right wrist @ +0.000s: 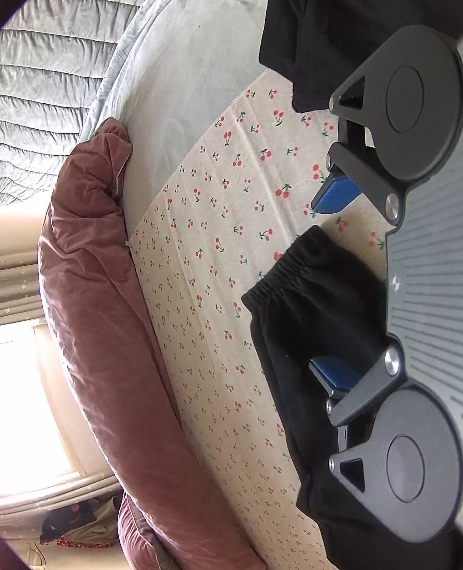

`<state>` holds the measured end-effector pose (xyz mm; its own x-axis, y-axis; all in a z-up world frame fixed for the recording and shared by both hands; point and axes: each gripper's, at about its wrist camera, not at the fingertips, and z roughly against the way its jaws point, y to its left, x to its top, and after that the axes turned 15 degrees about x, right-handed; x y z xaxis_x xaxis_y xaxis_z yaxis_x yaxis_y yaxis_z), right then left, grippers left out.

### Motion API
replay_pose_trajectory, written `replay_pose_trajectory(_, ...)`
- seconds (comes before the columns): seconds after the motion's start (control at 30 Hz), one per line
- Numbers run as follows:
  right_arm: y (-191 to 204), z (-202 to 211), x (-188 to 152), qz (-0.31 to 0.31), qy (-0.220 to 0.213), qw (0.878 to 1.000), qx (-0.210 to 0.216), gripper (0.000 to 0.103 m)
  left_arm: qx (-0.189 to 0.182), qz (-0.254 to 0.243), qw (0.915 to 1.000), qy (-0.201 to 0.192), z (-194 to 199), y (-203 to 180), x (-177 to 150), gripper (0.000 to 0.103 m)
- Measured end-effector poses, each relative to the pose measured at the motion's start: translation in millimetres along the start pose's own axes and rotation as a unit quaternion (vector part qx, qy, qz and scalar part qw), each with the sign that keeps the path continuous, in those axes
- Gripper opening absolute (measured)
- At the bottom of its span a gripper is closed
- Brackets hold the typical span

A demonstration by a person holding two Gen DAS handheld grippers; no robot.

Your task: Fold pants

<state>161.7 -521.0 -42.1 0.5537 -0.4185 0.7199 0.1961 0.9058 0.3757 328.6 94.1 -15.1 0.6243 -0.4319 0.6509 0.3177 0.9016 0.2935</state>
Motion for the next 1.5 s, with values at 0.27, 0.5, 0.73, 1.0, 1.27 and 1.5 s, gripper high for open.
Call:
replay_pose_trajectory(0.27, -14.0, -53.3, 4.1, 0.014, 0.018, 1.000, -0.013, 0.075, -0.058, -0.009, 0.9973, 0.045, -40.1, -12.4, 10.8, 0.036)
replay_pose_trajectory(0.5, 2.1, -52.5, -1.5, 0.061, -0.009, 0.998, -0.024, 0.022, -0.007, -0.003, 0.9999, 0.012, -25.7, -35.7, 7.2, 0.001)
replay_pose_trajectory(0.73, 1.8, -24.0, 8.1, 0.090, -0.059, 0.994, -0.034, 0.014, 0.047, 0.063, 0.9944, -0.070, 4.5, -16.7, 10.1, 0.000)
replay_pose_trajectory(1.0, 9.1, -31.7, 22.0, 0.119, -0.099, 0.987, -0.035, 0.005, 0.087, 0.108, 0.9851, -0.102, -3.4, -7.9, 29.0, 0.000)
replay_pose_trajectory(1.27, -11.9, -60.3, 22.6, 0.052, -0.057, 0.996, -0.044, 0.050, 0.104, 0.085, 0.9898, -0.048, -34.5, -24.2, 16.7, 0.017)
replay_pose_trajectory(1.5, -47.1, -30.1, 14.2, -0.072, -0.036, 0.997, -0.004, 0.039, 0.024, 0.078, 0.9952, -0.054, 32.8, -39.3, 6.3, 0.056)
